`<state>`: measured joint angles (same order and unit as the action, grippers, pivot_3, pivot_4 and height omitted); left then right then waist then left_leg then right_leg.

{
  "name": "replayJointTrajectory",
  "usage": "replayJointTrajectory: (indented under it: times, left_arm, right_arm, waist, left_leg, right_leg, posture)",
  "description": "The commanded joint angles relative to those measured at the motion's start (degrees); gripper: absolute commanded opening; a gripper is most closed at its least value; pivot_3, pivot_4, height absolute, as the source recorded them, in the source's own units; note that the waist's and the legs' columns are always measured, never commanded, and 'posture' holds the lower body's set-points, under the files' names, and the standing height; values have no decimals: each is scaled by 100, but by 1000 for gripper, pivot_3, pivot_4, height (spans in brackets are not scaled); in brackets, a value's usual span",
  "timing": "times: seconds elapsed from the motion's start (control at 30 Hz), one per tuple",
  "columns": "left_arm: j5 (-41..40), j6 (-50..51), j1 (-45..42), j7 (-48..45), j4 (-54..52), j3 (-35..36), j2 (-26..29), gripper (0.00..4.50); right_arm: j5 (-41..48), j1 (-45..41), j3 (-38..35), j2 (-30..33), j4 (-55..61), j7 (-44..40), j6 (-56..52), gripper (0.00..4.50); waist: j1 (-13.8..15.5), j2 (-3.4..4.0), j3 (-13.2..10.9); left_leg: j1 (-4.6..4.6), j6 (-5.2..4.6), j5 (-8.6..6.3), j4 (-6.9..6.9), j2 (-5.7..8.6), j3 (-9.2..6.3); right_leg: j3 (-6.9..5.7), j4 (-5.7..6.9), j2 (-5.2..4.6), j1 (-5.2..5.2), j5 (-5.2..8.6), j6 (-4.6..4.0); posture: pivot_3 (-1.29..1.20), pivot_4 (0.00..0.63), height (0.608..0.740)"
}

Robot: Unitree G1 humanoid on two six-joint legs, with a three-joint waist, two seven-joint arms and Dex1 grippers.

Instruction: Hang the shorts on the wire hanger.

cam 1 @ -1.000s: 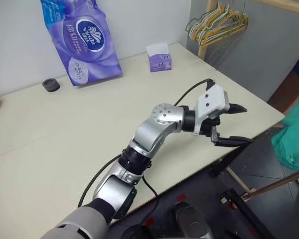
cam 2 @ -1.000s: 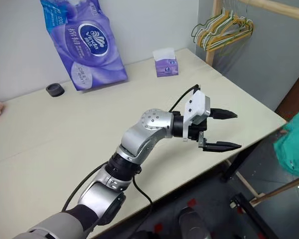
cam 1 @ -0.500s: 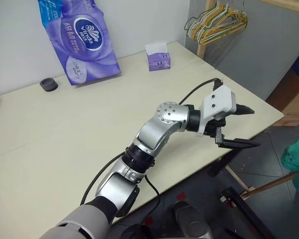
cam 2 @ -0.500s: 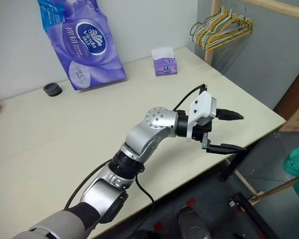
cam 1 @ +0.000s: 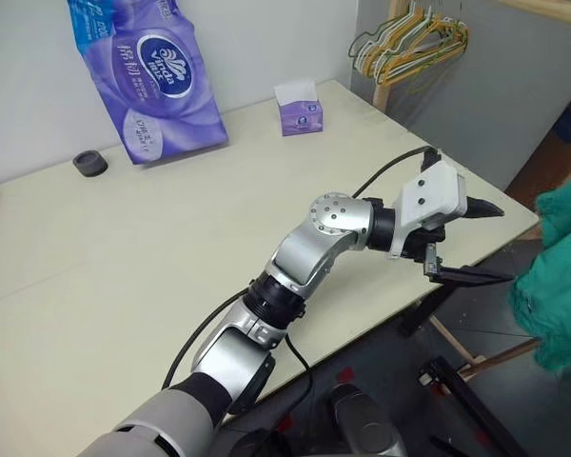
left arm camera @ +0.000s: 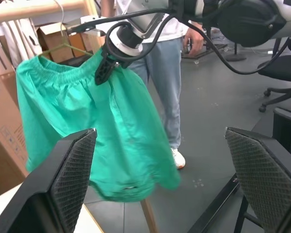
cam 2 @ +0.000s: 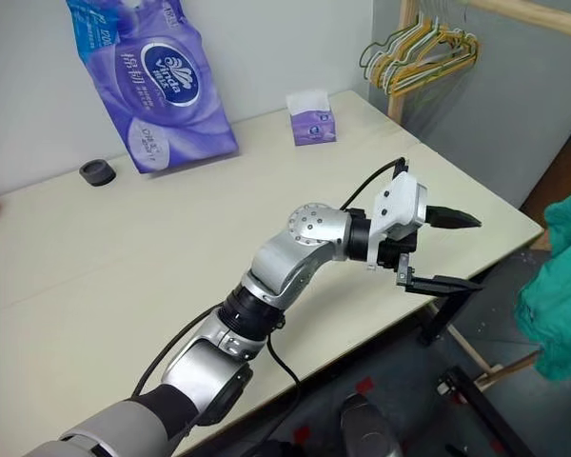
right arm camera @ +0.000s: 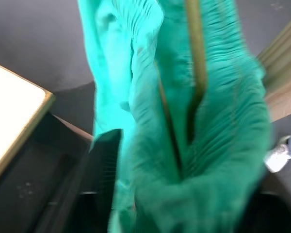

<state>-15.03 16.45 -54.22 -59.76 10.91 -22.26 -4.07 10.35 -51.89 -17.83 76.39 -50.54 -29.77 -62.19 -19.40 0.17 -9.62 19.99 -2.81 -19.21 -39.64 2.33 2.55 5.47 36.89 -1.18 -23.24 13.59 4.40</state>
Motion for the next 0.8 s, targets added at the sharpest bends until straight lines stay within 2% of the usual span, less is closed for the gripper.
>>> replayJointTrajectory:
  times: [0.03,0.07,0.27,0.33,0.47,0.6,0.73,0.8]
  left_arm:
    - [12,-173,-131,-48,-29,-8,-79,4500]
    - [17,-193,-133,-54,-18,-10,-82,4500]
    - [57,-297,-157,-87,89,11,-113,4500]
    - [70,-329,-154,-95,109,15,-117,4500]
    - [160,-412,-101,-63,138,23,-62,4500]
    - [396,-573,20,375,300,204,90,4500]
    - [589,-676,262,791,450,402,413,4500]
    - [691,-623,465,1066,407,564,649,4500]
  right_arm:
    - [222,172,-543,121,930,119,-544,4186]
    - [283,248,-715,88,1268,157,-766,4451]
    - [371,994,-1346,-250,3436,424,-1318,4451]
    - [196,1458,-1333,-229,4118,448,-934,4451]
    - [66,1773,-1315,-368,5294,600,-347,4451]
    - [591,2028,-1431,-1171,6701,308,95,4451]
    - [1059,2527,-1512,-2090,7860,263,-137,4451]
    - [1060,3002,-1267,-2621,8420,426,32,4451]
  waist:
    - [-20,0,0]
    - [-34,1,1]
    - [-168,3,2]
    - [-186,3,3]
    - [-220,11,8]
    - [-297,0,15]
    - [-284,-6,40]
    - [-260,10,54]
  left_leg:
    - [0,0,0,0,0,1]
    - [0,0,0,0,-1,0]
    - [1,0,-1,0,-2,1]
    - [1,0,-1,-2,-1,2]
    - [2,-3,-2,-3,0,7]
    - [2,-2,-3,-3,-6,4]
    - [6,0,-4,-8,-8,-7]
    - [12,-1,-3,-14,-6,-11]
  right_leg:
    - [1,0,0,0,0,0]
    - [1,0,0,0,0,1]
    - [4,0,0,-2,-3,9]
    - [7,0,0,-2,-5,13]
    - [8,1,-1,-3,-6,17]
    - [9,0,-4,-4,-7,20]
    - [2,2,-6,-4,-9,23]
    - [-3,5,-10,-7,-10,23]
  posture:
    - [-390,134,740]
    - [-393,131,740]
    - [-404,122,740]
    - [-406,118,740]
    - [-410,104,740]
    - [-405,96,740]
    - [-391,85,740]
    - [-377,79,740]
